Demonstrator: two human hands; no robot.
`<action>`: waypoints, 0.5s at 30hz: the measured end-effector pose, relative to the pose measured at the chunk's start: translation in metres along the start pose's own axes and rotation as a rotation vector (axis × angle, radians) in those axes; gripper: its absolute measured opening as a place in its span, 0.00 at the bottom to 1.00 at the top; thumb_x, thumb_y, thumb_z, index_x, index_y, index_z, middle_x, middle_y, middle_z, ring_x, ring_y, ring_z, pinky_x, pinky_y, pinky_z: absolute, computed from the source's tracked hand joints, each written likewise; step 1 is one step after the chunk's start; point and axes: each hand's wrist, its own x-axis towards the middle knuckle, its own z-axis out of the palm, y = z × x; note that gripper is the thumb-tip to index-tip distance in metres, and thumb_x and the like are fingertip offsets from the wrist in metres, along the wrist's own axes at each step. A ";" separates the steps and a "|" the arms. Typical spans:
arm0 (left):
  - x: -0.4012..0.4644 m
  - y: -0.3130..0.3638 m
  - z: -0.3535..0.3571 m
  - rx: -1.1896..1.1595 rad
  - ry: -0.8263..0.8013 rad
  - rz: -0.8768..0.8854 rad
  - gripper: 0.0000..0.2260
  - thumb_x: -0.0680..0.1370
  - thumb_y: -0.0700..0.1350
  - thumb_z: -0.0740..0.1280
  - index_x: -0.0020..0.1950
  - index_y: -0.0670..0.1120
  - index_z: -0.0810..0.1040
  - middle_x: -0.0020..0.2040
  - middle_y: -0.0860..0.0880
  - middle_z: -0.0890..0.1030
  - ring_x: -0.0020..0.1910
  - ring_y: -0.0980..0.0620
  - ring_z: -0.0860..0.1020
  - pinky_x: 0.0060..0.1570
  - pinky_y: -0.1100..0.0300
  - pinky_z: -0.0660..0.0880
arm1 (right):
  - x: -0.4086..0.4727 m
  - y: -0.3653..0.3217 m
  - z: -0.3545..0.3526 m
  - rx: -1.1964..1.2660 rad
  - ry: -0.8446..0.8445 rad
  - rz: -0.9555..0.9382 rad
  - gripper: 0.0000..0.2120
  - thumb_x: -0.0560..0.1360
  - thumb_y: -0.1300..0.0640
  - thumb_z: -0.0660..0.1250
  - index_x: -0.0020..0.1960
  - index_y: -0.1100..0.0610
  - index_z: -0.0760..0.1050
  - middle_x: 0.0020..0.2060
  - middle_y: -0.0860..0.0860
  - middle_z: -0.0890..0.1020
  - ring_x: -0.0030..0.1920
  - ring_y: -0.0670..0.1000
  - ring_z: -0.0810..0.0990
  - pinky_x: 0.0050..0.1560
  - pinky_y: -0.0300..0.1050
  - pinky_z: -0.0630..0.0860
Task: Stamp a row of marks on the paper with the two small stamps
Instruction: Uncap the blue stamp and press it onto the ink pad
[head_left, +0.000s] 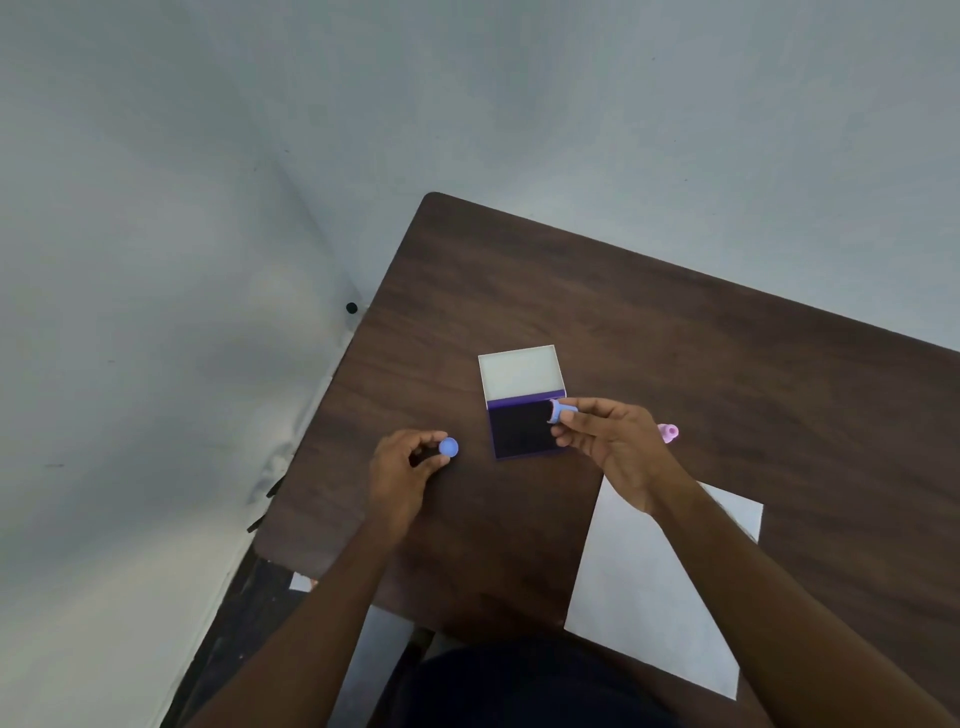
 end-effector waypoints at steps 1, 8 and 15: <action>0.000 -0.002 0.000 0.019 0.003 0.017 0.09 0.71 0.45 0.76 0.51 0.52 0.84 0.47 0.59 0.83 0.48 0.59 0.78 0.49 0.65 0.74 | 0.000 0.000 0.001 0.001 -0.001 -0.001 0.11 0.74 0.65 0.69 0.56 0.65 0.80 0.49 0.62 0.84 0.45 0.57 0.84 0.50 0.47 0.82; 0.005 -0.008 0.009 0.071 0.023 0.069 0.12 0.71 0.47 0.76 0.53 0.52 0.85 0.49 0.59 0.84 0.50 0.59 0.76 0.52 0.61 0.75 | 0.001 0.002 0.003 -0.003 0.007 0.013 0.12 0.74 0.65 0.69 0.57 0.66 0.79 0.49 0.61 0.84 0.45 0.57 0.84 0.50 0.47 0.82; 0.009 -0.013 0.014 0.113 0.013 0.077 0.12 0.71 0.51 0.75 0.54 0.54 0.84 0.50 0.60 0.84 0.52 0.58 0.77 0.54 0.60 0.75 | 0.002 0.004 0.006 -0.002 -0.001 0.019 0.12 0.74 0.66 0.68 0.57 0.67 0.79 0.49 0.62 0.84 0.44 0.58 0.84 0.48 0.46 0.83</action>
